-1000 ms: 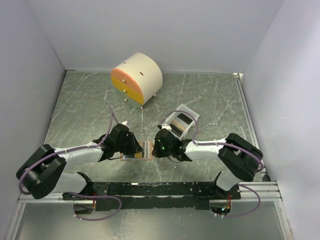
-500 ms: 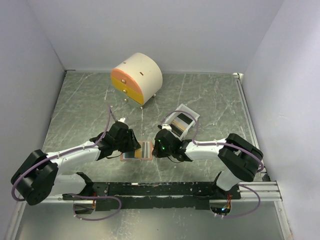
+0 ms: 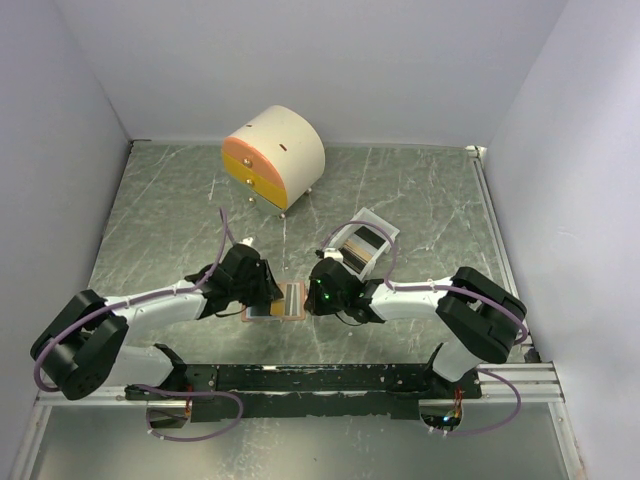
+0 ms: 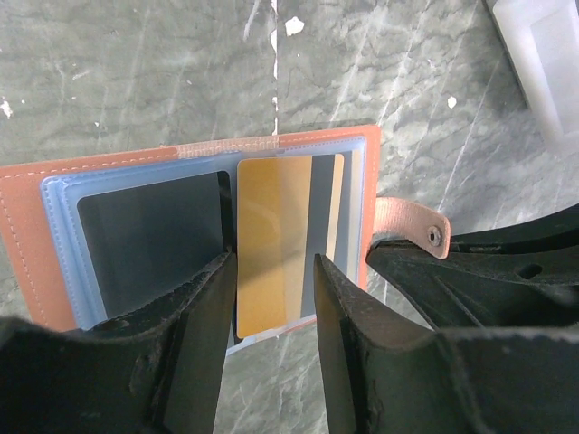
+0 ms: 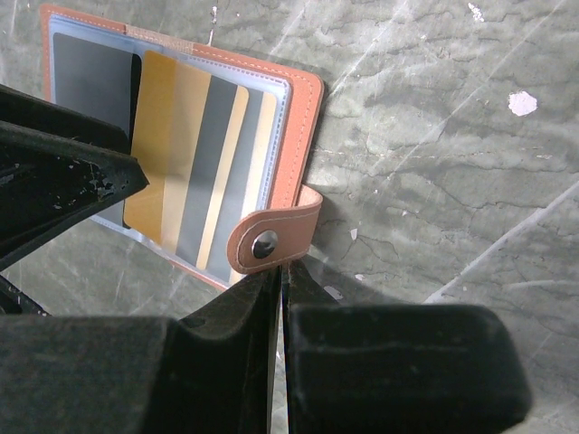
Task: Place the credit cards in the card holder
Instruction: Insert the credit card into the card holder, then turn over the card slot in the card holder, then pick up the credit card from the storage box.
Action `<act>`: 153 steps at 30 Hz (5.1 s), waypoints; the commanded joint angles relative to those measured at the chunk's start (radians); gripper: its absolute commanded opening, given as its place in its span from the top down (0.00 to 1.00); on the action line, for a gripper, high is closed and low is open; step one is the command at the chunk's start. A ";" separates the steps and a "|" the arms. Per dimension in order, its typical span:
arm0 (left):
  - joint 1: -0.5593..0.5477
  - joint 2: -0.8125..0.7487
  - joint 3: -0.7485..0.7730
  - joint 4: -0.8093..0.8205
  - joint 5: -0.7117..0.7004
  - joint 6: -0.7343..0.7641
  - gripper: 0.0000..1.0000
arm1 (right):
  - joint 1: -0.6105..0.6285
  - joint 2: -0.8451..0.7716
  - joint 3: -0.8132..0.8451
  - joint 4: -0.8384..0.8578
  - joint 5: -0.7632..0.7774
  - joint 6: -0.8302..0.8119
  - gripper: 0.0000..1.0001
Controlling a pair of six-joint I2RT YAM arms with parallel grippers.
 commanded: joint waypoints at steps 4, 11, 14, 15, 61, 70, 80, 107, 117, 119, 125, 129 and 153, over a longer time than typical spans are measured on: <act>-0.004 0.021 -0.037 0.099 0.079 -0.034 0.52 | 0.006 0.000 -0.008 -0.023 0.013 -0.006 0.95; -0.015 0.035 -0.073 0.188 0.127 -0.075 0.56 | 0.006 0.004 -0.009 -0.015 0.011 -0.002 0.95; -0.024 0.032 -0.067 0.208 0.136 -0.079 0.57 | 0.006 0.002 -0.014 -0.012 0.007 0.000 0.95; -0.027 0.031 -0.071 0.228 0.142 -0.083 0.57 | 0.006 -0.001 -0.016 -0.013 0.007 0.000 0.95; 0.016 -0.168 -0.061 -0.158 -0.064 -0.031 0.28 | 0.006 -0.107 -0.003 -0.107 0.044 -0.030 0.68; 0.017 -0.137 -0.056 -0.093 0.000 -0.039 0.31 | 0.006 -0.088 -0.009 -0.088 0.030 -0.023 0.68; 0.016 -0.179 -0.023 -0.077 0.065 -0.029 0.31 | 0.015 -0.059 -0.017 -0.057 0.010 -0.017 0.68; 0.016 -0.081 -0.018 0.218 0.273 -0.031 0.32 | 0.019 -0.251 -0.005 -0.287 0.206 -0.074 0.68; 0.015 -0.100 0.040 0.005 0.129 0.045 0.70 | -0.040 -0.339 0.139 -0.424 0.378 -0.288 0.61; 0.015 -0.117 0.037 -0.047 0.081 0.044 0.71 | -0.084 -0.307 0.199 -0.437 0.389 -0.345 0.61; 0.014 -0.208 0.003 -0.132 0.003 0.038 0.74 | -0.211 -0.196 0.293 -0.408 0.327 -0.532 0.61; 0.016 -0.272 -0.008 -0.186 -0.041 0.031 0.64 | -0.235 -0.090 0.359 -0.425 0.337 -0.630 0.59; 0.014 -0.311 -0.016 -0.075 -0.064 0.126 0.44 | -0.344 0.226 0.519 -0.570 0.181 -1.022 0.41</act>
